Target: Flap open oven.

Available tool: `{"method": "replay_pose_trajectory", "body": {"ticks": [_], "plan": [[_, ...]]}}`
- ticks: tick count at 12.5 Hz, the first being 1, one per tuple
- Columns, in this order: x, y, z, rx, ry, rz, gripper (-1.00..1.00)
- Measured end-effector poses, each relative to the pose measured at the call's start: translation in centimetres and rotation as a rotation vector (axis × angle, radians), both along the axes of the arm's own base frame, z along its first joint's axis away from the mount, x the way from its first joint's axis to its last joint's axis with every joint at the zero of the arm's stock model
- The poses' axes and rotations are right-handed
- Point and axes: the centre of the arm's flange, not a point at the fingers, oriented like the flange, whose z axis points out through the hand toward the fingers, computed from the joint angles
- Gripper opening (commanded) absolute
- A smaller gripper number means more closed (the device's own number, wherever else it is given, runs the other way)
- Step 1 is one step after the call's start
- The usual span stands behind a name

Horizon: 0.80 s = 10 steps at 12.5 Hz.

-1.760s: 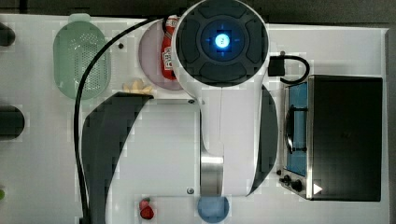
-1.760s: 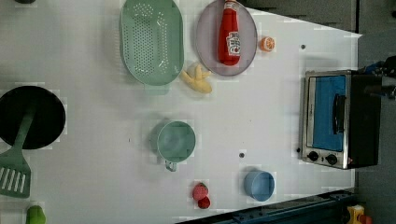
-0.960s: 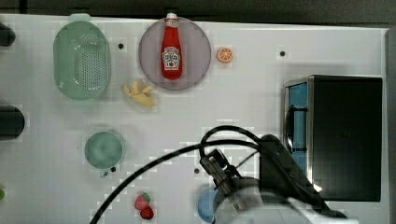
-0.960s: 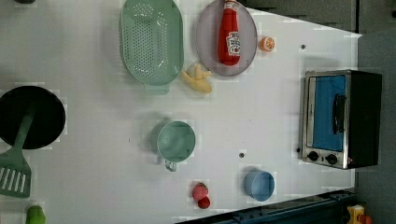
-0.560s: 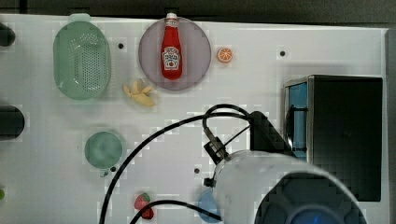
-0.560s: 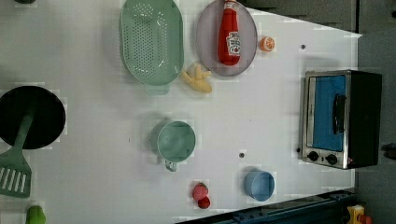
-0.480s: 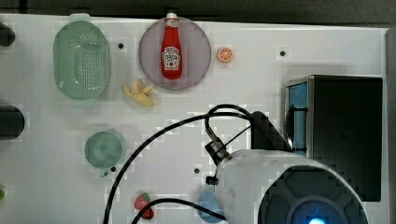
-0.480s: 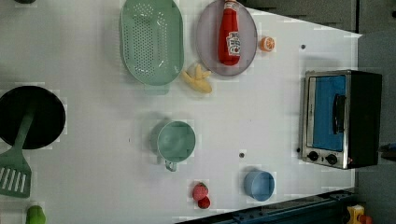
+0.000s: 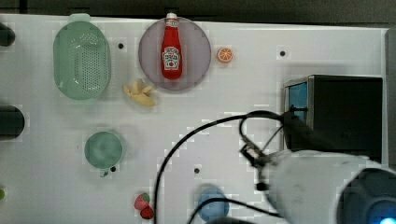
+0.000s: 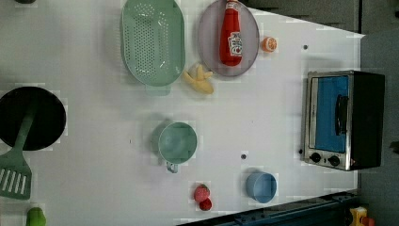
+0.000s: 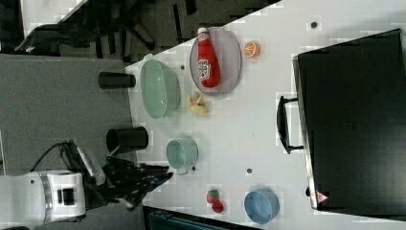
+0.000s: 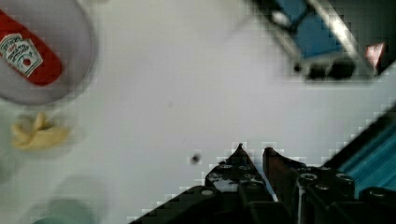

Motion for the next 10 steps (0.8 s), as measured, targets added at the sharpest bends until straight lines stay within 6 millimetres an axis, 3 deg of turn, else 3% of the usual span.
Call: {"method": "replay_pose_trajectory", "body": {"ticks": [3, 6, 8, 10], "plan": [[-0.1, -5.4, -1.1, -0.046, -0.015, 0.148, -0.65], [0.7, -10.2, -4.1, -0.056, -0.034, 0.288, -0.65], [2.2, -12.2, -6.7, -0.085, -0.041, 0.388, -0.65], [3.9, -12.8, -9.6, -0.107, -0.030, 0.490, -0.65]]}}
